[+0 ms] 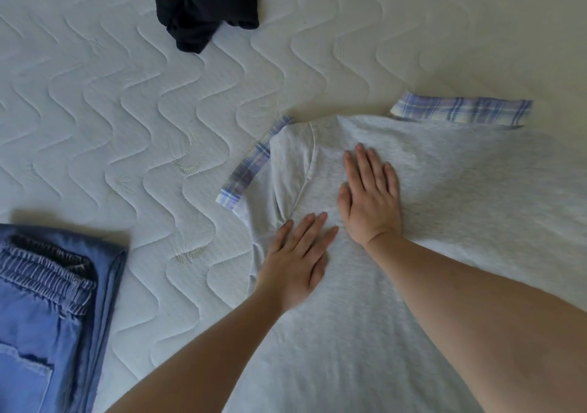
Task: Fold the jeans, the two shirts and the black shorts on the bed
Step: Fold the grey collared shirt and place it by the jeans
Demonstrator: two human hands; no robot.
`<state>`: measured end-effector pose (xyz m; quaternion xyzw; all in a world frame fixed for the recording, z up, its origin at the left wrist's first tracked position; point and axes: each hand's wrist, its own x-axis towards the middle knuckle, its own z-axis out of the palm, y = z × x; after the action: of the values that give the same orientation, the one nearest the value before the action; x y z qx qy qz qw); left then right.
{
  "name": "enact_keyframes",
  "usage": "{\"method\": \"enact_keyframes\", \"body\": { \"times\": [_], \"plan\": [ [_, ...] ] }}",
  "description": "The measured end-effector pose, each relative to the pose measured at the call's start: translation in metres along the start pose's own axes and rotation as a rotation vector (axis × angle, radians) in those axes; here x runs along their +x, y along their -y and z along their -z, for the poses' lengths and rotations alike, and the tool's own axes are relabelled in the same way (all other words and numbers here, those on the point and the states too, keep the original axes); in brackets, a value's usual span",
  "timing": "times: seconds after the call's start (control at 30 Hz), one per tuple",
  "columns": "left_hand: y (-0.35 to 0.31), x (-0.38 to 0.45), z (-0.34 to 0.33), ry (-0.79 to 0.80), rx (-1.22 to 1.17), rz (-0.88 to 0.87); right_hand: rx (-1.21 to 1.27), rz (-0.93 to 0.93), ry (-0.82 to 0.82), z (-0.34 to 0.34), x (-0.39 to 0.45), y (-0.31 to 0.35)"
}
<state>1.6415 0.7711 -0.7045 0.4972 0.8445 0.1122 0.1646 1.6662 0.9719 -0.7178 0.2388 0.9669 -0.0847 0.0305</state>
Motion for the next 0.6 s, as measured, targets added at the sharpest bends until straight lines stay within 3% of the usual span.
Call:
{"method": "enact_keyframes", "body": {
  "times": [0.1,0.17,0.23,0.3,0.37,0.47,0.6],
  "plan": [
    [0.016,0.008,0.028,-0.235,-0.323,-0.071,-0.015,-0.007,-0.013,-0.003,0.001,0.000],
    [0.031,0.030,0.056,-0.335,-0.293,-0.101,-0.006,-0.002,-0.012,-0.004,0.002,-0.001],
    [0.051,0.067,0.080,-0.347,-0.190,-0.015,-0.011,0.001,-0.014,-0.004,0.002,-0.001],
    [0.073,0.106,0.096,-0.236,-0.117,0.087,-0.023,-0.004,-0.008,-0.004,0.003,0.000],
    [0.095,0.136,0.107,0.010,-0.113,0.109,-0.028,-0.007,-0.005,-0.004,0.003,0.000],
    [0.117,0.165,0.123,0.298,-0.072,-0.025,-0.032,-0.009,-0.003,-0.004,0.002,-0.001],
    [0.128,0.173,0.140,0.387,0.094,-0.230,-0.035,-0.006,0.011,-0.004,0.002,0.000]
  ]
}}
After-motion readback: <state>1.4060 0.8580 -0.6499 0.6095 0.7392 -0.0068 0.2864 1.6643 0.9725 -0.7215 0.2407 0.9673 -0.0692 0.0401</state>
